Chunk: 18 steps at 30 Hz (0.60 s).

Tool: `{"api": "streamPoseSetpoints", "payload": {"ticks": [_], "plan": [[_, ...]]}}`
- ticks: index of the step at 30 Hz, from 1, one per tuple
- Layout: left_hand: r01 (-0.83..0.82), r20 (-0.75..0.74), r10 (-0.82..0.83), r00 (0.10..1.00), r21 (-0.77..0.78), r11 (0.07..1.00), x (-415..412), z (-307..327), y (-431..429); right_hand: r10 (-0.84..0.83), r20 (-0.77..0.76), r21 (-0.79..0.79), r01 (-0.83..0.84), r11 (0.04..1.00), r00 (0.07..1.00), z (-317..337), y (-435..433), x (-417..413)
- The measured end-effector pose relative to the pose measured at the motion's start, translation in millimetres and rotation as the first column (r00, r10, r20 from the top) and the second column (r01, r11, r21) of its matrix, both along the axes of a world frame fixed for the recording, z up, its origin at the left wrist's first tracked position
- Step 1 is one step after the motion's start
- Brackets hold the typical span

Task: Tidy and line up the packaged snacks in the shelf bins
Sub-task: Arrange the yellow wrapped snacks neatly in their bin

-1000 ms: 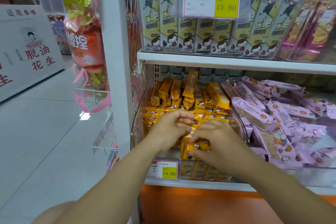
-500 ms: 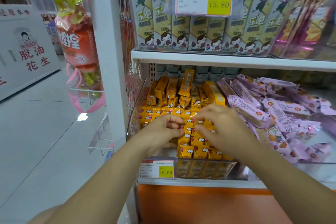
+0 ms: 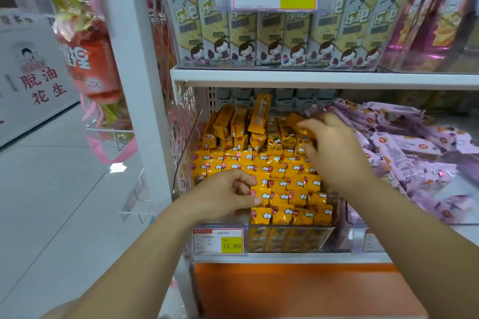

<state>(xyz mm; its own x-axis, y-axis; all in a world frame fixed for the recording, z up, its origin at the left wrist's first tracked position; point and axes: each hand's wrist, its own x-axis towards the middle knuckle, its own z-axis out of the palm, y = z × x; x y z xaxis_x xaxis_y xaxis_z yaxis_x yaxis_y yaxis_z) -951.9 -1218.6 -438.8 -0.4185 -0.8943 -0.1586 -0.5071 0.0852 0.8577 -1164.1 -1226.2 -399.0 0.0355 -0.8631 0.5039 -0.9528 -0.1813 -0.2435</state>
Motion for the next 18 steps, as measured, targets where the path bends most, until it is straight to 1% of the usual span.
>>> {"api": "streamPoseSetpoints", "payload": {"ticks": [2, 3, 4, 6, 8, 10, 11, 12, 15, 18], "plan": [[-0.042, -0.064, 0.043, 0.997, 0.019, 0.999, 3, 3, 1, 0.051, 0.185, -0.132, -0.026, 0.991, 0.982, 8, 12, 2], [-0.067, -0.102, 0.07, 0.992, 0.03, 0.997, 4, 4, 2, 0.074, 0.272, -0.143, -0.035, 0.989, 0.959, 11, 18, 3], [-0.093, -0.141, 0.097, 0.985, 0.036, 0.995, 5, 7, 2, 0.095, 0.37, -0.122, -0.053, 0.991, 0.924, 14, 25, 5], [-0.149, -0.215, 0.149, 0.965, 0.018, 0.989, 8, 12, 4, 0.13, 0.562, -0.057, -0.119, 0.991, 0.817, 15, 36, 9], [-0.191, -0.312, 0.186, 0.932, 0.014, 0.982, 11, 17, 5, 0.121, 0.688, 0.014, -0.179, 0.984, 0.715, 14, 42, 12], [-0.186, -0.412, 0.192, 0.891, 0.056, 0.981, 13, 21, 7, 0.096, 0.789, 0.079, -0.256, 0.963, 0.607, 12, 43, 15], [-0.171, -0.455, 0.189, 0.87, 0.08, 0.982, 13, 22, 8, 0.089, 0.819, 0.102, -0.296, 0.95, 0.567, 10, 44, 16], [-0.159, -0.497, 0.188, 0.847, 0.101, 0.982, 12, 23, 9, 0.086, 0.829, 0.122, -0.329, 0.936, 0.553, 9, 45, 19], [-0.177, -0.605, 0.223, 0.764, 0.136, 0.975, 10, 25, 11, 0.113, 0.826, 0.147, -0.405, 0.902, 0.552, 3, 43, 29], [-0.268, -0.649, 0.285, 0.705, 0.127, 0.955, 14, 28, 9, 0.137, 0.804, 0.143, -0.412, 0.9, 0.578, 5, 36, 35]]}}
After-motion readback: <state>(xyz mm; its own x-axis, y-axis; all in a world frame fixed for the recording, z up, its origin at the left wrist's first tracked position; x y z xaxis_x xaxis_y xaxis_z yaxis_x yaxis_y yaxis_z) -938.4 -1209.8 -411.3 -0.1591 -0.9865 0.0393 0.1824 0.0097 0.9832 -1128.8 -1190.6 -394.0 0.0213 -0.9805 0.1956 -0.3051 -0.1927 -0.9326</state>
